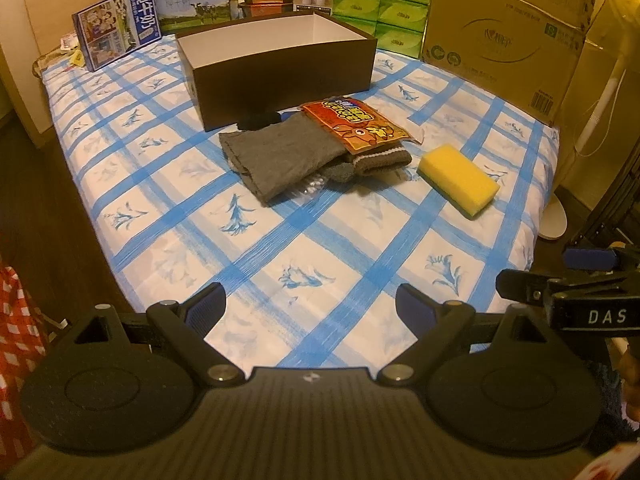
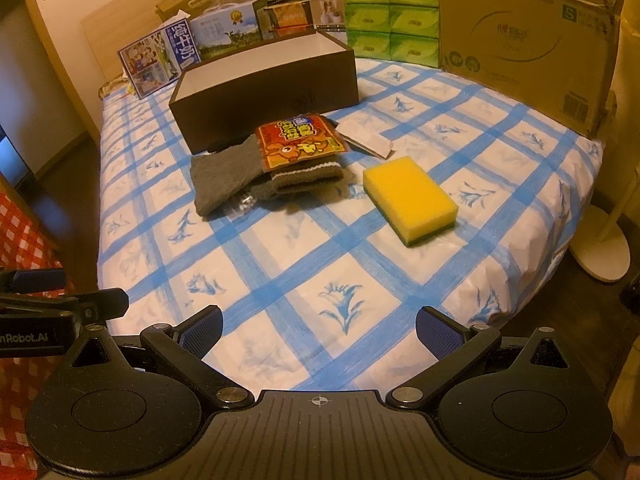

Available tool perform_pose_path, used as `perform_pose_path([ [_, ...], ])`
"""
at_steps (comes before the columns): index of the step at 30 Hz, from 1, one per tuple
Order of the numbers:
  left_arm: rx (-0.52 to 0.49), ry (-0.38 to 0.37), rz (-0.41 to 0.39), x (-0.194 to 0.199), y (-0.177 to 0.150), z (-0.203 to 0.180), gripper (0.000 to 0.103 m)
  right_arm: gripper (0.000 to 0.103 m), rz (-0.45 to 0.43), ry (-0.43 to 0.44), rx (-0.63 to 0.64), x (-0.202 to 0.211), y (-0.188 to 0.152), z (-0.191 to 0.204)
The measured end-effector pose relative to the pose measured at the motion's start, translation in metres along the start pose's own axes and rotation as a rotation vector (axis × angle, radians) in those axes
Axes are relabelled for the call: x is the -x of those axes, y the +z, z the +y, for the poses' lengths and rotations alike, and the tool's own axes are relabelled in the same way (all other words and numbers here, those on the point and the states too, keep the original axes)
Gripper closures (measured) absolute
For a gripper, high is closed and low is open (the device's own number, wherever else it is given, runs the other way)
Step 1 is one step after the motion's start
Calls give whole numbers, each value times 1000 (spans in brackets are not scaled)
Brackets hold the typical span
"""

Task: Organize soft objects
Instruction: 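Move both tools forward toward the pile of soft items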

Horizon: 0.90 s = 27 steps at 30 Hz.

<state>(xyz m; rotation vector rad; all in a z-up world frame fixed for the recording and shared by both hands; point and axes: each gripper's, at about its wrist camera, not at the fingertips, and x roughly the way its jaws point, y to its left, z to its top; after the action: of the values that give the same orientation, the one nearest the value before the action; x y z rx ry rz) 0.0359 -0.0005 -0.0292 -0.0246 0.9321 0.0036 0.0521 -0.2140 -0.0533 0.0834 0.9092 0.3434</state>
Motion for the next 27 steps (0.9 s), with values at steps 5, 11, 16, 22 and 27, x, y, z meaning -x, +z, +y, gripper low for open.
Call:
perform_pose_path([
  [5,2,-17,12,-22,13,-1,12,1,-11,6,-2,-13,7,-11],
  [11,1,-25,18,-47,31,0,12,1,-38,10,13,-26,19,-25],
  [16,-2,-21,15,-68,48,2,12,1,-59,19,44,-42,32,-32],
  [22,17,2,24,-95,64,13,13,1,-114,38,136,-68,51,-27],
  [27,37,25,24,-116,78,25,14,3,-166,57,221,-95,69,-15],
])
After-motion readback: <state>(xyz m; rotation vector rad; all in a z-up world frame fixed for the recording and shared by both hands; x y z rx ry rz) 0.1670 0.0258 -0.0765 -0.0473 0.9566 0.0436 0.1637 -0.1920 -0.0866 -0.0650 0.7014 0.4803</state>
